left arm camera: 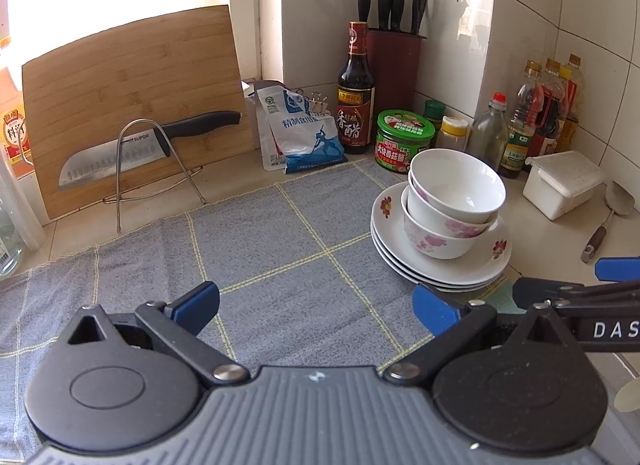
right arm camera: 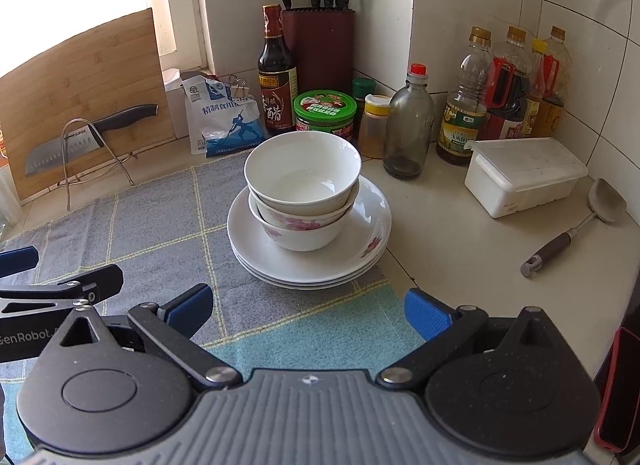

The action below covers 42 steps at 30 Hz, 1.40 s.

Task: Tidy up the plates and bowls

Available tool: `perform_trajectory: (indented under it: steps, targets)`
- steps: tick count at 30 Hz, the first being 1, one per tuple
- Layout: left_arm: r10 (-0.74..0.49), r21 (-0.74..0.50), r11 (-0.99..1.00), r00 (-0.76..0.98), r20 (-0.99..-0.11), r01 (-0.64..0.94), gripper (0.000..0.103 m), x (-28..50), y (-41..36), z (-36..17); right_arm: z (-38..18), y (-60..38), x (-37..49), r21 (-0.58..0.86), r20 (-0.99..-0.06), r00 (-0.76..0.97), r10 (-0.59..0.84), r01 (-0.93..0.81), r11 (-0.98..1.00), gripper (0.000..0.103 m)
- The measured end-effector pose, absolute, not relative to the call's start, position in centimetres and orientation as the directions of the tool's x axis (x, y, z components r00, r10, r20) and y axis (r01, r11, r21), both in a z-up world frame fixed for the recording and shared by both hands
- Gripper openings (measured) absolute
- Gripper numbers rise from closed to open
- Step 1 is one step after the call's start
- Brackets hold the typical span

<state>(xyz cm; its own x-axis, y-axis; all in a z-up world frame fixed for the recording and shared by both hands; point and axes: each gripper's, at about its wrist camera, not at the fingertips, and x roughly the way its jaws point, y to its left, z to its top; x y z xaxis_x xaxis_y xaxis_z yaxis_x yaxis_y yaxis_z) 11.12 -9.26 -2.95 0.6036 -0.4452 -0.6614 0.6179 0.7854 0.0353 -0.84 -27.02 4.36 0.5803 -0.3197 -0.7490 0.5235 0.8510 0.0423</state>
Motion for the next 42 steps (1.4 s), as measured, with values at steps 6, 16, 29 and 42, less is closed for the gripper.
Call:
perform_trajectory:
  steps: [6,16,29,42]
  targets:
    - [-0.441,0.041,0.789,0.612,-0.657,0.613,0.102,11.04,-9.19,-2.78,4.48,-27.05,-0.83,0.043,-0.745,0.585,-0.32,0.521,0.852,0.103]
    - [-0.442,0.044,0.791,0.618,-0.65,0.611,0.102,10.95,-9.2,-2.48,4.75,-27.05,-1.02,0.041,-0.737,0.592,-0.326,0.521,0.853,0.103]
    - [-0.441,0.044,0.793,0.623,-0.646,0.608,0.102,10.96,-9.17,-2.28,5.02,-26.97,-0.88,0.033,-0.732,0.594,-0.335,0.521,0.853,0.103]
    - [-0.444,0.039,0.793,0.62,-0.647,0.608,0.102,11.19,-9.26,-2.4,5.01,-27.1,-0.69,0.03,-0.73,0.595,-0.337,0.52,0.853,0.103]
